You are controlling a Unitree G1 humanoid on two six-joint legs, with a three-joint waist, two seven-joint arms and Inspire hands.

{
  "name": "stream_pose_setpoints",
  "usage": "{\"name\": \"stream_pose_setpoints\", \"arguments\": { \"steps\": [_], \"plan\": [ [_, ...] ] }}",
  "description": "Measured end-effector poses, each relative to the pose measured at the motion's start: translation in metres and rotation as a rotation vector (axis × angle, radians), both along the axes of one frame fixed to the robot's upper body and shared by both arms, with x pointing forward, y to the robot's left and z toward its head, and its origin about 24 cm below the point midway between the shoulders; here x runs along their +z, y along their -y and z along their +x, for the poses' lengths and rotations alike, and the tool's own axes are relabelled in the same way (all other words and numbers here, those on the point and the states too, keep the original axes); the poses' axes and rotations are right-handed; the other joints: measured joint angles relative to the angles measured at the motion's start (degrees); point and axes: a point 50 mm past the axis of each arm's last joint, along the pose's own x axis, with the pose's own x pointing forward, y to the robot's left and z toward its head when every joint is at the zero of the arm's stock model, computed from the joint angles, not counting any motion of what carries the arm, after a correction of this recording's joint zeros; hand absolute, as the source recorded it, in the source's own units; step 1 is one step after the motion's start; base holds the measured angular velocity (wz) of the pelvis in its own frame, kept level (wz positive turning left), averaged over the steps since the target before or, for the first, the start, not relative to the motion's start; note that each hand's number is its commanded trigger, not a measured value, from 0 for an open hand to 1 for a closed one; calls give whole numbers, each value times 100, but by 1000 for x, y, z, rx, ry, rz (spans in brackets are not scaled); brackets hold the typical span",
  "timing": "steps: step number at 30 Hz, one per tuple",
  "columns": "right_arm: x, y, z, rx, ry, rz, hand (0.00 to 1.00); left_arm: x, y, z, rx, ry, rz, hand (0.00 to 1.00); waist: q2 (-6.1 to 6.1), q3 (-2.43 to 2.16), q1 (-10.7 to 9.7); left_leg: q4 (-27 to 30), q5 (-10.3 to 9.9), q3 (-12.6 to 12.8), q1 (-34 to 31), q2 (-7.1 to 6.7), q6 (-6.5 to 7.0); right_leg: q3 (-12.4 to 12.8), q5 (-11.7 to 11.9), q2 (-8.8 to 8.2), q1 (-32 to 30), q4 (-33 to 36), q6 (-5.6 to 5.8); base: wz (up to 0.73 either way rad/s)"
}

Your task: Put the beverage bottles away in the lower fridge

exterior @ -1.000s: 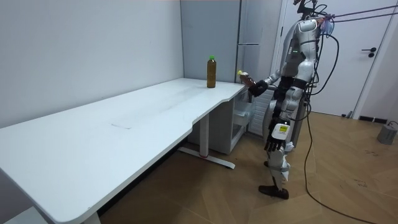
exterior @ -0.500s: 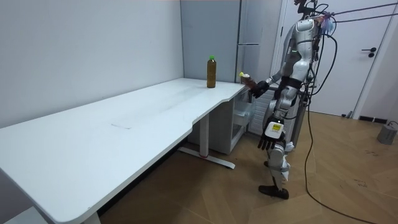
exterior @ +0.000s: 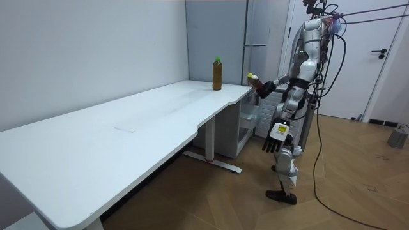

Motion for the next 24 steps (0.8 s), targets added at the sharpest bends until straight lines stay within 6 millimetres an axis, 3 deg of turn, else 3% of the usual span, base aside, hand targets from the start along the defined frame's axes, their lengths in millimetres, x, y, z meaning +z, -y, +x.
{"name": "stream_pose_setpoints", "arguments": {
  "steps": [5,6,8,10,13,16,24],
  "plan": [
    [1,7,-7,-118,58,-53,100,0,-4,-5,44,-15,23,0,-37,-2,-33,-12,6,31,38,-12,7,47,-7,-3,-29,-1,10,-5],
    [1,13,-8,-174,68,-73,100,0,-4,-9,47,-29,30,0,-58,-6,-115,-21,8,31,46,-18,11,68,-10,-3,-24,-2,15,-6],
    [1,24,-10,-299,75,-71,100,0,-4,-14,51,-46,33,0,-84,-5,-209,-28,13,31,47,-25,17,98,-10,-2,-24,-1,15,-6],
    [0,47,-16,-529,82,-72,100,0,-4,-15,54,-50,34,0,-89,-12,-302,-33,14,38,65,-30,20,121,-4,1,-9,-2,19,-5],
    [0,76,-28,-810,86,-101,100,0,-4,-12,49,-42,35,0,-65,-10,-292,-70,14,47,93,-27,20,127,-5,11,-38,-14,20,-4],
    [2,88,-35,-972,97,-114,100,0,-3,-10,34,-41,32,0,-18,-9,-291,-90,17,120,123,-20,15,163,-6,22,-69,-4,18,-12],
    [-3,80,-37,-1076,74,-56,100,0,-3,-6,24,-24,34,0,-23,-4,-263,-117,12,298,155,-25,16,248,-18,21,-65,-7,35,-6]
  ]
}}
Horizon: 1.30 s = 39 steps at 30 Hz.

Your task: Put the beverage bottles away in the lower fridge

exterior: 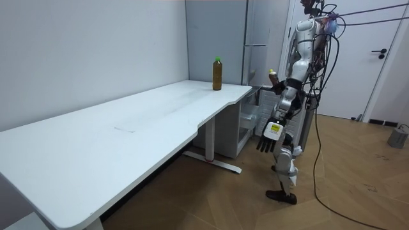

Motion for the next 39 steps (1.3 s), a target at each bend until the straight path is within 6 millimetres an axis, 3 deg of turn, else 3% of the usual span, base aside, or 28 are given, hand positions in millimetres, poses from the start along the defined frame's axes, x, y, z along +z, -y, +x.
{"name": "stream_pose_setpoints", "arguments": {
  "steps": [5,11,17,21,27,32,39],
  "plan": [
    [-6,0,-1,-22,-14,35,100,0,0,-1,-1,1,-8,0,-4,8,14,-8,-3,-1,40,0,-1,-3,-23,-1,6,-2,5,0],
    [-10,-5,3,-117,63,226,100,0,2,-6,-30,-17,-6,0,-27,12,159,-7,-3,-9,-17,1,-1,-7,-21,1,-52,2,2,1],
    [-10,-11,21,-134,174,400,100,0,3,-16,-70,-45,-19,0,-49,31,178,32,-1,-34,-83,0,0,-57,-21,-12,-35,-1,2,4],
    [-11,-14,30,-129,238,510,100,0,3,-17,-93,-54,-17,0,-73,51,298,44,-1,-37,-68,0,-1,-110,-25,-20,31,-31,4,8],
    [-20,-14,33,-155,285,631,100,1,3,-36,-169,-139,-17,0,-88,67,291,171,-3,-152,-125,-1,-2,-309,-43,-49,149,-103,-3,19],
    [-35,-8,32,-143,257,672,100,1,4,-38,-239,-162,-36,0,-74,70,356,229,-2,-172,-214,-1,-1,-457,-77,-85,125,-84,-8,16],
    [-48,-2,27,-244,317,818,100,2,3,-31,-271,-149,-72,0,-92,49,418,451,0,-473,-720,-17,2,-675,-75,-106,-120,18,-21,18]
  ]
}}
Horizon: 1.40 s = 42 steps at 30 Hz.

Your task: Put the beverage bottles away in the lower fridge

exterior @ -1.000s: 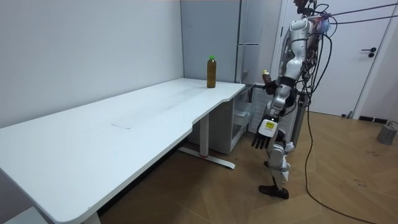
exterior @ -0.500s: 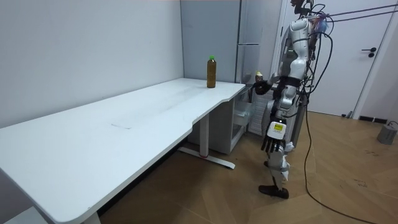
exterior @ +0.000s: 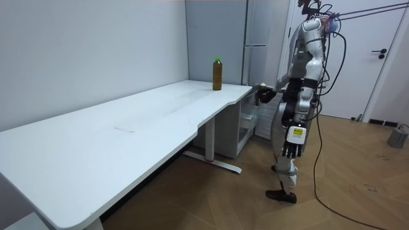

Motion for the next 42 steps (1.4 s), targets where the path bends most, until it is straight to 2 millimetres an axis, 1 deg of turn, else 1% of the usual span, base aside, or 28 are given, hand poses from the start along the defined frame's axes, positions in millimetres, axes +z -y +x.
{"name": "stream_pose_setpoints", "arguments": {
  "steps": [3,5,7,8,10,12,13,14,15,17,20,22,23,25,28,29,31,32,34,36,39,40,42],
  "plan": [
    [-1,-4,11,-61,40,76,100,0,-1,8,-21,6,-10,0,-7,0,27,148,1,-113,-284,2,0,-74,-10,-13,-256,123,-18,16],
    [0,-6,19,-100,74,127,100,-1,0,16,-28,18,-12,0,-21,10,26,253,2,-168,-511,5,1,-91,-24,-21,-433,231,-43,11],
    [1,-11,33,-134,111,183,100,-2,0,30,-39,34,-13,0,-45,28,43,437,4,-207,-806,18,2,-91,-54,-33,-746,424,-83,4],
    [1,-12,36,-138,117,197,100,-2,0,33,-42,38,-13,0,-55,34,45,473,9,-218,-881,20,5,-86,-56,-34,-825,465,-89,0],
    [4,-15,51,-136,133,221,100,-4,2,46,-62,48,-18,0,-69,46,61,665,12,-258,-1194,20,8,-79,-88,-60,-1150,683,-122,0],
    [6,-17,61,-138,136,232,100,-4,0,52,-67,52,-15,0,-84,59,65,839,12,-258,-1440,17,9,-74,-142,-106,-1412,905,-143,4],
    [7,-19,69,-149,144,254,100,-3,-2,55,-76,55,-9,0,-124,85,80,952,11,-258,-1605,16,9,-47,-185,-124,-1601,1039,-153,3],
    [9,-20,73,-152,149,264,100,-3,-3,57,-80,55,-7,0,-138,94,95,1012,11,-260,-1700,22,9,-42,-195,-126,-1698,1104,-160,0],
    [13,-20,82,-162,167,275,100,-3,-3,60,-82,56,-6,0,-143,100,121,1148,11,-275,-1908,33,10,-42,-221,-136,-1895,1221,-175,7],
    [16,-17,89,-186,189,288,100,-3,-3,67,-87,66,-6,0,-138,102,187,1302,15,-291,-2195,35,17,-73,-250,-176,-2182,1414,-203,11],
    [28,-17,109,-198,235,307,100,-2,-3,80,-115,83,2,0,-158,144,209,1523,44,-290,-2607,-27,56,-58,-357,-308,-2677,1865,-231,11],
    [35,-13,119,-218,255,314,100,-1,-4,89,-146,95,12,0,-177,159,313,1726,44,-289,-2878,-80,56,-9,-478,-400,-3021,2227,-251,6],
    [37,-11,121,-216,263,311,100,-1,-4,92,-156,100,19,0,-184,163,353,1792,41,-288,-2969,-85,56,13,-503,-412,-3120,2319,-255,6],
    [52,-9,138,-197,312,303,100,1,-7,101,-166,119,40,0,-222,186,374,2047,41,-287,-3356,-96,54,8,-589,-494,-3527,2680,-318,14],
    [59,0,143,-186,328,286,100,2,-8,106,-186,126,58,0,-226,190,358,2409,28,-288,-3701,-86,52,-88,-724,-585,-3784,3034,-368,27],
    [61,1,145,-182,335,280,100,3,-8,107,-192,128,59,0,-231,192,377,2464,16,-288,-3767,-85,51,-82,-743,-596,-3860,3106,-383,12],
    [78,5,160,-169,385,267,100,3,-7,113,-206,141,65,0,-248,203,394,2711,-21,-288,-4116,-86,53,-37,-819,-642,-4238,3413,-377,0],
    [81,7,163,-167,393,261,100,4,-7,115,-209,145,70,0,-251,205,403,2759,-21,-290,-4191,-86,54,-38,-827,-655,-4311,3470,-388,4],
    [89,13,168,-168,415,244,100,5,-8,122,-233,159,91,0,-298,234,498,2909,-46,-289,-4393,-84,53,2,-860,-680,-4540,3679,-417,0],
    [96,12,175,-161,437,246,100,6,-9,123,-234,164,95,0,-314,243,496,2983,-83,-295,-4555,-80,20,19,-893,-687,-4711,3795,-446,-2],
    [105,15,181,-160,461,239,100,6,-8,125,-249,163,99,0,-315,241,509,3127,-92,-308,-4765,-80,29,13,-889,-717,-4905,3930,-455,4],
    [111,16,185,-158,473,235,100,6,-9,126,-251,166,103,0,-319,240,507,3201,-100,-307,-4884,-80,37,27,-891,-726,-5023,3999,-455,0],
    [117,15,190,-158,487,239,100,7,-10,127,-258,171,111,0,-330,238,498,3318,-112,-295,-5074,-72,48,60,-885,-724,-5216,4095,-453,-2]
  ]
}}
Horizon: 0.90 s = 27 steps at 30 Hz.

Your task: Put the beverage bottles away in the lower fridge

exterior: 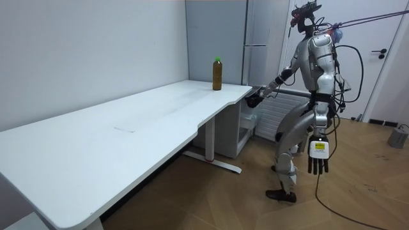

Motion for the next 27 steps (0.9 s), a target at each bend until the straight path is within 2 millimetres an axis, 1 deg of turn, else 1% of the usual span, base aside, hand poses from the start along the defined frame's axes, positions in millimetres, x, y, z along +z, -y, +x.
{"name": "stream_pose_setpoints", "arguments": {
  "steps": [1,2,4,6,7,11,16,23,27],
  "plan": [
    [3,1,2,-5,4,-5,63,0,0,1,-11,3,4,0,5,-2,7,85,-21,7,-106,6,11,14,1,-5,-101,70,2,0],
    [5,2,3,-10,4,-8,0,1,0,2,-14,5,4,0,4,-2,7,125,-30,16,-153,4,19,26,-2,-15,-153,114,6,0],
    [9,4,6,-26,5,-15,0,1,-1,3,-13,10,11,0,4,-1,9,314,-91,18,-287,-8,38,44,-61,-58,-274,304,1,6],
    [11,5,7,-36,-4,-19,0,1,-2,3,-12,14,14,0,5,-3,12,444,-154,17,-369,-9,48,54,-143,-86,-346,435,31,6],
    [14,4,9,-38,-5,-17,0,2,-3,4,4,19,11,0,5,-2,7,502,-173,17,-434,-9,47,67,-170,-95,-415,498,6,0],
    [16,7,9,-51,-25,-21,0,2,-4,3,24,28,26,0,12,-4,19,630,-225,16,-565,-6,28,110,-203,-90,-558,629,8,0],
    [16,10,8,-61,-59,-32,0,3,-4,4,28,36,44,0,23,-9,18,688,-242,17,-613,-3,8,129,-246,-92,-624,709,-12,0],
    [17,13,7,-59,-74,-59,0,3,-5,6,30,48,62,0,34,-12,28,686,-243,17,-609,-3,5,129,-249,-88,-624,707,-9,0],
    [17,14,7,-59,-80,-68,0,4,-5,7,42,57,58,0,69,-33,45,669,-243,18,-598,-2,5,133,-239,-80,-623,684,-4,0]
  ]
}}
